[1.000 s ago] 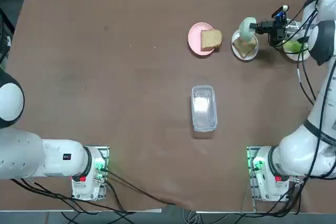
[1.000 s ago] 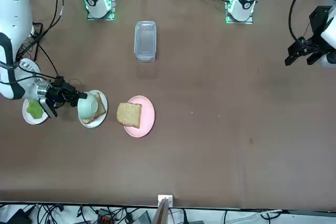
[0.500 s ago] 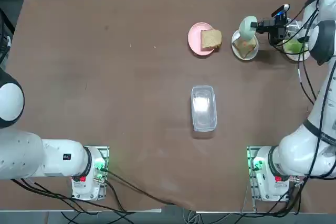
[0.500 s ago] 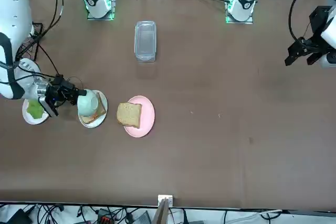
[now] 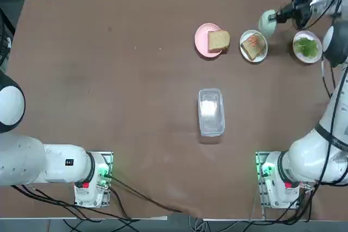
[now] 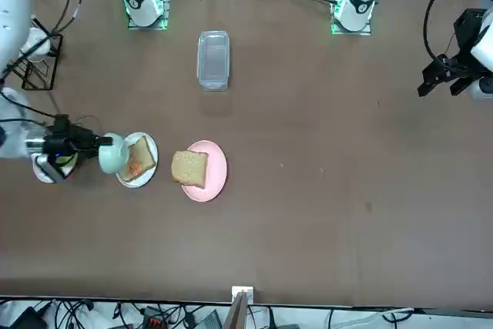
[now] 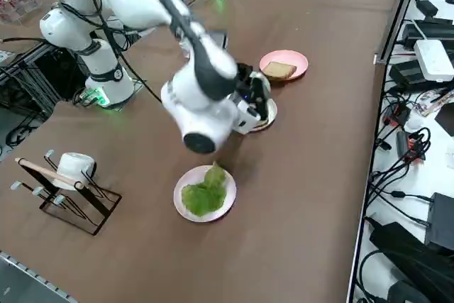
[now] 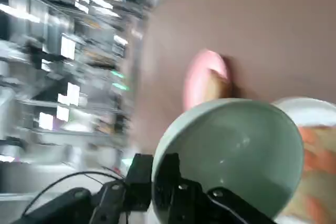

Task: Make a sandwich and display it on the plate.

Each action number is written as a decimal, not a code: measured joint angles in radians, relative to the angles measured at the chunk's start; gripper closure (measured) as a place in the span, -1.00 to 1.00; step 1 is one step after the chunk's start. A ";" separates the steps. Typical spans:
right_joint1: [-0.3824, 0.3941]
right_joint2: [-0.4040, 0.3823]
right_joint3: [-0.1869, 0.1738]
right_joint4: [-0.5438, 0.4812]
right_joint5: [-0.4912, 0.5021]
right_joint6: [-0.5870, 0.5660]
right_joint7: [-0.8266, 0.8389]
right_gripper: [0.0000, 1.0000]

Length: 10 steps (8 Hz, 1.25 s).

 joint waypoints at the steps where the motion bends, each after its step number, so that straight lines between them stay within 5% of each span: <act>1: 0.011 -0.008 0.001 0.086 -0.131 0.059 0.044 0.89; 7: 0.150 0.011 0.009 0.179 -0.810 0.562 0.047 0.89; 10: 0.146 0.085 0.008 0.177 -1.034 0.820 0.038 0.89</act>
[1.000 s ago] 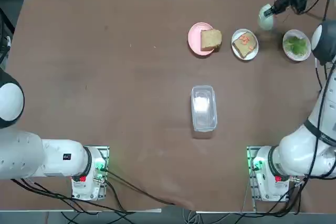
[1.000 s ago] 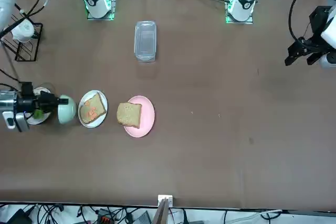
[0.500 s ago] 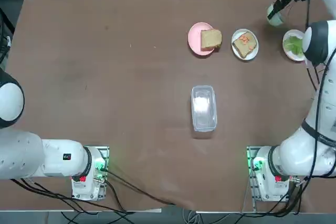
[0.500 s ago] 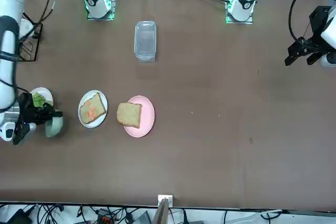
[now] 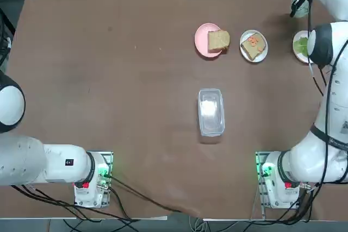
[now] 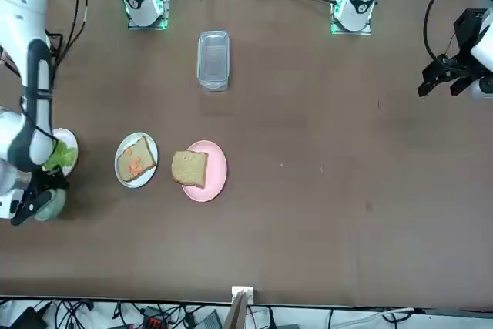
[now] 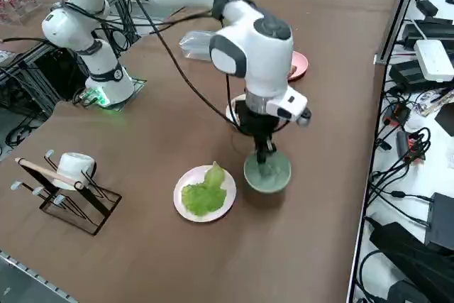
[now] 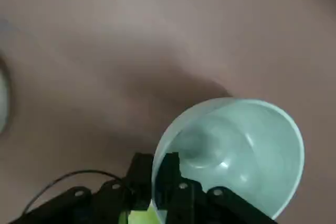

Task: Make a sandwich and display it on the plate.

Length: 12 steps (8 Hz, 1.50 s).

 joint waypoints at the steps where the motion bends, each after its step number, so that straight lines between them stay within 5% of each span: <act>1: -0.007 0.027 -0.001 -0.002 -0.034 0.060 0.000 0.89; 8: -0.055 0.130 -0.005 -0.006 -0.043 0.255 0.095 0.83; 12: -0.054 0.126 -0.005 0.005 -0.042 0.245 0.104 -0.50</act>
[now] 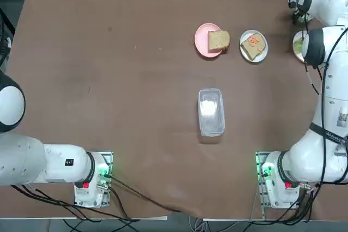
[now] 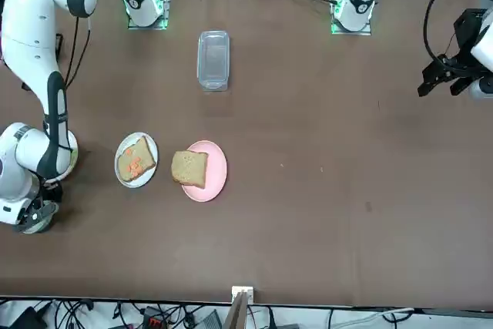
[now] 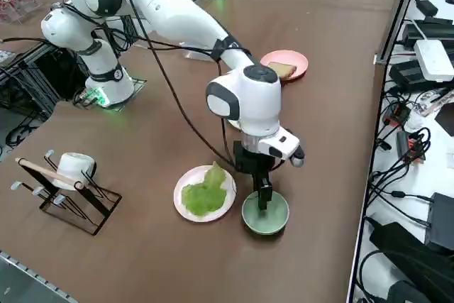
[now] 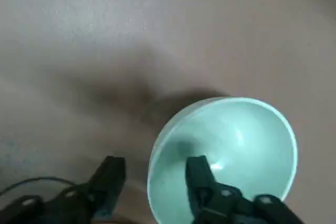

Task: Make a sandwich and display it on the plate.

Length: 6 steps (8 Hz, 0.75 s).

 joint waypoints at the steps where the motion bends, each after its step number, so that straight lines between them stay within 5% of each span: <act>1: 0.002 -0.018 0.000 0.007 0.000 -0.038 0.001 -0.86; 2: 0.002 -0.049 0.000 0.014 0.000 -0.089 0.001 -1.00; 6: -0.002 -0.213 -0.005 -0.015 0.000 -0.342 -0.009 -1.00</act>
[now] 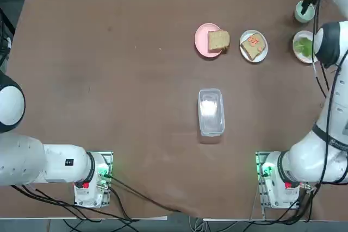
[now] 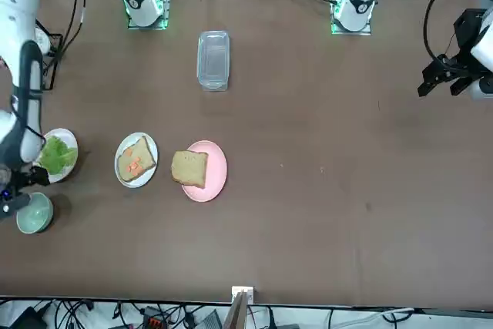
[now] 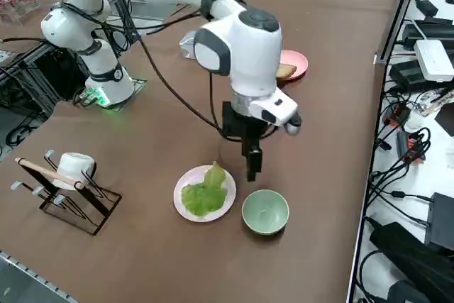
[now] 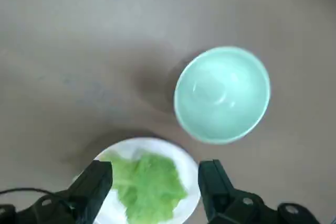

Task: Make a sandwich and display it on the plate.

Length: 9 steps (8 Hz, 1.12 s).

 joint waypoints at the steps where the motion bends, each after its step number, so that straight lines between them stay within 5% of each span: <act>1: -0.005 -0.028 -0.002 -0.054 0.000 -0.003 0.000 -0.99; 5: -0.041 -0.078 -0.008 -0.310 0.000 0.170 -0.001 -0.98; 9: -0.067 -0.084 -0.008 -0.395 0.000 0.221 -0.001 -0.93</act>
